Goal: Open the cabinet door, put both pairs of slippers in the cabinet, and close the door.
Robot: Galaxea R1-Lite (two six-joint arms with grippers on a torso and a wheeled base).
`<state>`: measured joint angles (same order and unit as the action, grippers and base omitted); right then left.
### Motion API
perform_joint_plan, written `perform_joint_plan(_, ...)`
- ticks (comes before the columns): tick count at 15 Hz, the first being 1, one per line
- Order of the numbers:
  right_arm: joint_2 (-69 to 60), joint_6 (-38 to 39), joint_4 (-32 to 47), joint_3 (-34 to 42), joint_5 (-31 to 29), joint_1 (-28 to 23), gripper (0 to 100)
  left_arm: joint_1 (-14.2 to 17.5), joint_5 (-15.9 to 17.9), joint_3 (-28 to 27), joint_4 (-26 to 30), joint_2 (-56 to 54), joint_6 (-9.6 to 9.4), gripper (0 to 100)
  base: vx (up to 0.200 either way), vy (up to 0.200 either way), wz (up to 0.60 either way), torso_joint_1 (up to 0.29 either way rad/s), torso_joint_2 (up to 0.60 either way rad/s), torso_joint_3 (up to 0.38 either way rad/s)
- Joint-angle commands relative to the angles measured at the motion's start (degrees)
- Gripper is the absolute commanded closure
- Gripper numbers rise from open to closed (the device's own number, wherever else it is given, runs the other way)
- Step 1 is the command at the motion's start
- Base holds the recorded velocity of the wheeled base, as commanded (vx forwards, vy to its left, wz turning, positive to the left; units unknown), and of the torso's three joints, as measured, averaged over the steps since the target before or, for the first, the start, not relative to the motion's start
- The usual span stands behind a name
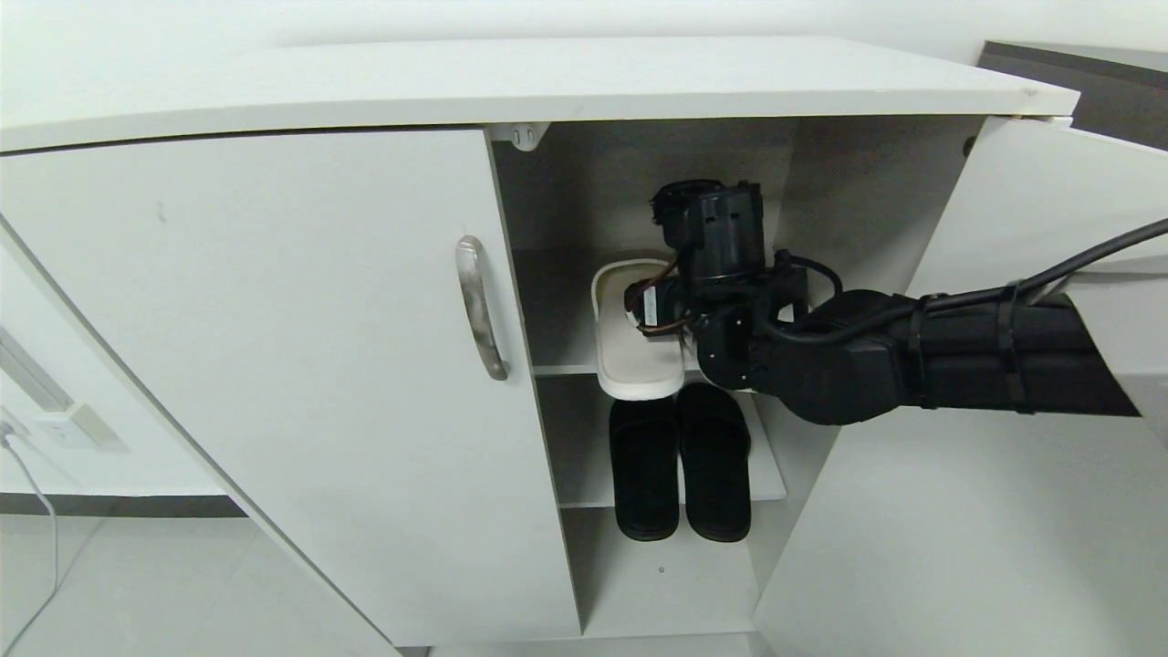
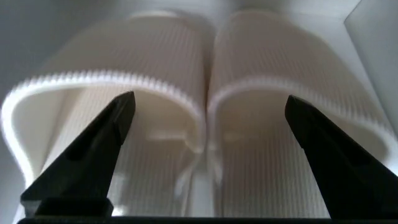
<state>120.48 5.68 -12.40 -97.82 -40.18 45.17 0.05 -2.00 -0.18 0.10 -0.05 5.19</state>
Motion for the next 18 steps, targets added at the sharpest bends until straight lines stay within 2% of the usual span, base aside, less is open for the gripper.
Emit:
perform_joint_plan(1, -4.20, 1.26, -0.08, 3.86, -0.25, 1.59, 0, 0.04, -0.02, 0.01, -0.01, 0.05, -0.01, 100, 0.000, 0.000, 0.00, 0.000, 0.00, 0.000)
perform_joint_plan(4, -12.20, 1.79, -1.49, 13.79, -0.25, 4.40, 0, 0.04, -0.02, 0.09, -0.01, 0.05, 0.08, 100, 0.000, 0.000, 0.00, 0.000, 0.00, 0.000)
perform_joint_plan(7, -18.97, 1.53, -7.29, 25.83, 0.54, 7.74, 0, 0.04, -0.02, 0.01, -0.01, 0.05, 0.08, 100, 0.000, 0.000, 0.00, 0.000, 0.00, 0.000)
perform_joint_plan(9, -22.04, 1.53, -12.48, 35.85, 4.67, 9.41, 0, 0.04, -0.02, 0.01, -0.01, 0.05, 0.08, 100, 0.000, 0.000, 0.00, 0.000, 0.00, 0.000)
perform_joint_plan(11, -22.22, 1.26, -18.72, 40.69, 6.61, 9.68, 0, 0.04, -0.02, 0.01, -0.01, 0.05, 0.08, 100, 0.000, 0.000, 0.00, 0.000, 0.00, 0.000)
perform_joint_plan(12, -21.95, -0.23, -20.65, 42.01, 6.69, 9.77, 100, 0.04, -0.02, 0.01, -0.01, 0.05, 0.08, 100, 0.000, 0.000, 0.00, 0.000, 0.00, 0.000)
perform_joint_plan(18, -21.43, -0.67, -21.00, 42.27, 6.87, 11.26, 100, 0.04, -0.02, 0.01, -0.01, 0.05, 0.08, 100, 0.000, 0.000, 0.00, 0.000, 0.00, 0.000)
